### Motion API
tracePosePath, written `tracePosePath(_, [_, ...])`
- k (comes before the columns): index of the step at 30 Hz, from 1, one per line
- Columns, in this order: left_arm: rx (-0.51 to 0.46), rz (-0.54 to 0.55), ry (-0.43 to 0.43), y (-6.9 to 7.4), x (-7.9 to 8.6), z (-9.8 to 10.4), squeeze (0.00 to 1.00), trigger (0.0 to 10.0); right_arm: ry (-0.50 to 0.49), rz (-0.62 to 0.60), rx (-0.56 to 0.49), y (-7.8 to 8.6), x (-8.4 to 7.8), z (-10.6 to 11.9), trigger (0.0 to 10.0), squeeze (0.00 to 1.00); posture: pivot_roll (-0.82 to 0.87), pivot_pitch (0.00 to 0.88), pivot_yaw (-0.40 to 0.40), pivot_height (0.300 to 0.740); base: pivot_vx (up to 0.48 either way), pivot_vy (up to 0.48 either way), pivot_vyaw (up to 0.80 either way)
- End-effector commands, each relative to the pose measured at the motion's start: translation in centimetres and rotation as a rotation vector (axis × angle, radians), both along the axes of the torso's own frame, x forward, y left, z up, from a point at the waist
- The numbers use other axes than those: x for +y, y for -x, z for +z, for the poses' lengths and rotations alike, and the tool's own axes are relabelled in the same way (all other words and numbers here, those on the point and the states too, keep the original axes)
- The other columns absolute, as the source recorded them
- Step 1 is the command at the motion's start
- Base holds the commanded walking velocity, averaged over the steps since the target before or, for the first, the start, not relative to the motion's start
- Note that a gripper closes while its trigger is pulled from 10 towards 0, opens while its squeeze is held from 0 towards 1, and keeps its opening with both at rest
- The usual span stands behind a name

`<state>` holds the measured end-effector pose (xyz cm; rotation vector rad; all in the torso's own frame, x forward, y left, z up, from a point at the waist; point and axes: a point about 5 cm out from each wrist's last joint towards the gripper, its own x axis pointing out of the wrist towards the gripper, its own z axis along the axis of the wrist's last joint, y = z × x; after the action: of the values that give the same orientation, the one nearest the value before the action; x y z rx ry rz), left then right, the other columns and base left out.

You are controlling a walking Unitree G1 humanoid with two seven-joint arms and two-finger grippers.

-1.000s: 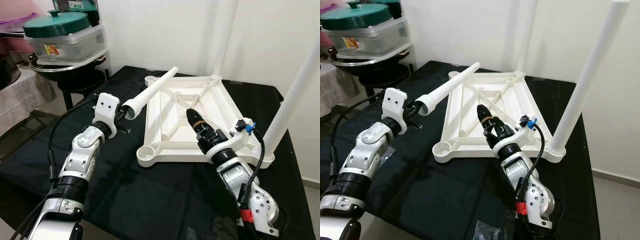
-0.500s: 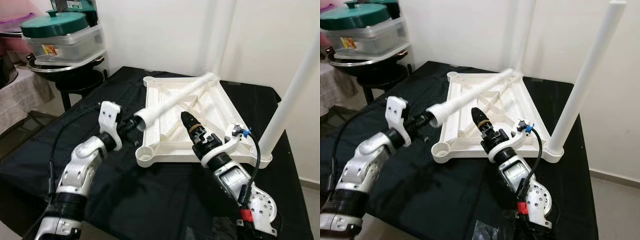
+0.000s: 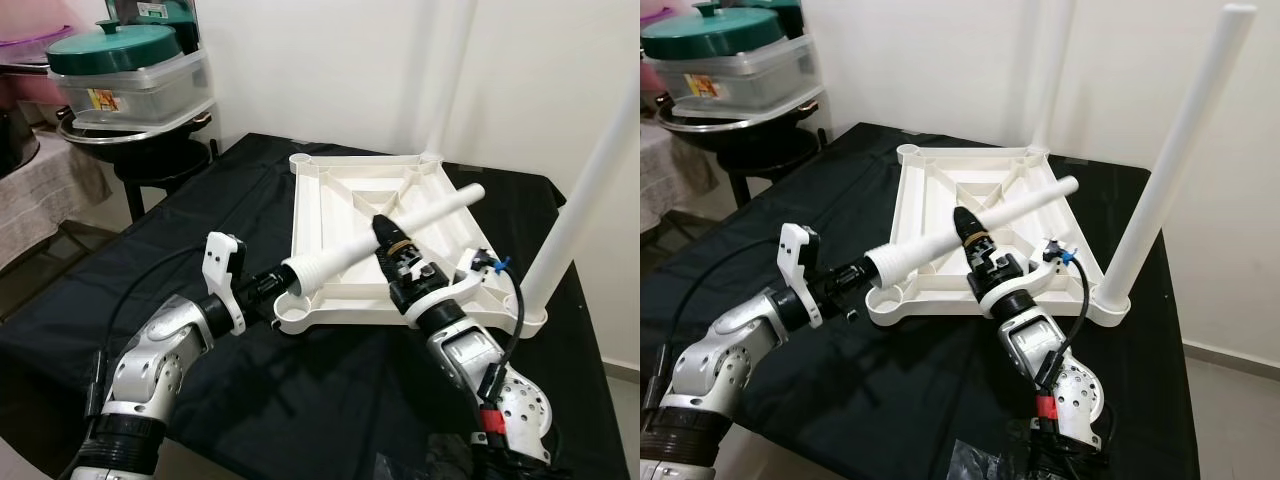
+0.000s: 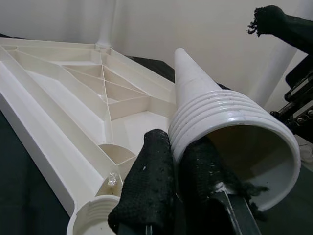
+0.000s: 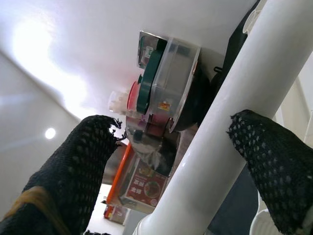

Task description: Building children table

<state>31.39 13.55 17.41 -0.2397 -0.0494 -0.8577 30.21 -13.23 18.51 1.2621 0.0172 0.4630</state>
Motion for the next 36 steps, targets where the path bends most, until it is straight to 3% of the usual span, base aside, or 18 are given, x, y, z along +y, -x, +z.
tracePosePath(1, [-0.004, -0.067, 0.012, 0.6, -0.2, 0.1, 0.00, 0.0, -0.116, 0.050, -0.048, -0.7, 2.5, 1.9, 10.0, 0.00, 0.01, 0.000, -0.039, 0.740, 0.000, 0.000, 0.00])
tracePosePath(7, [0.024, -0.135, 0.004, 1.3, -0.5, -0.5, 0.00, 0.0, -0.151, 0.050, -0.035, -0.9, 2.6, 1.9, 10.0, 0.00, 0.01, 0.000, -0.037, 0.740, 0.000, 0.000, 0.00])
tracePosePath(10, [0.039, -0.177, 0.016, 1.7, -0.9, -0.8, 0.00, 0.0, -0.168, 0.077, -0.023, -0.8, 3.5, 1.7, 10.0, 0.00, 0.01, 0.000, -0.041, 0.740, 0.000, 0.000, 0.00])
tracePosePath(15, [0.048, -0.184, 0.036, 1.7, -1.0, -0.7, 0.00, 0.0, -0.182, 0.099, -0.017, -0.7, 3.9, 1.6, 10.0, 0.00, 0.01, 0.000, -0.041, 0.740, 0.000, 0.000, 0.00])
tracePosePath(20, [0.045, -0.107, 0.027, 0.8, -0.6, -0.7, 0.00, 0.0, -0.183, 0.121, -0.026, -0.4, 4.1, 1.6, 10.0, 0.00, 0.01, 0.000, -0.042, 0.740, 0.000, 0.000, 0.00])
tracePosePath(22, [0.042, 0.021, 0.030, -0.6, 0.2, -0.4, 0.00, 0.0, -0.171, 0.159, -0.070, 0.4, 4.1, 1.9, 10.0, 0.00, 0.01, 0.000, -0.042, 0.740, 0.000, 0.000, 0.00])
tracePosePath(29, [0.027, 0.240, 0.069, -2.7, 1.7, 0.8, 0.00, 0.0, -0.120, 0.281, -0.184, 2.6, 4.5, 2.6, 10.0, 0.00, 0.00, 0.000, -0.041, 0.740, 0.000, 0.000, 0.00])
tracePosePath(36, [0.010, 0.220, 0.125, -2.6, 1.8, 1.8, 0.00, 0.0, -0.085, 0.240, -0.119, 2.4, 3.8, 1.3, 10.0, 0.00, 0.00, 0.000, -0.041, 0.740, 0.000, 0.000, 0.00])
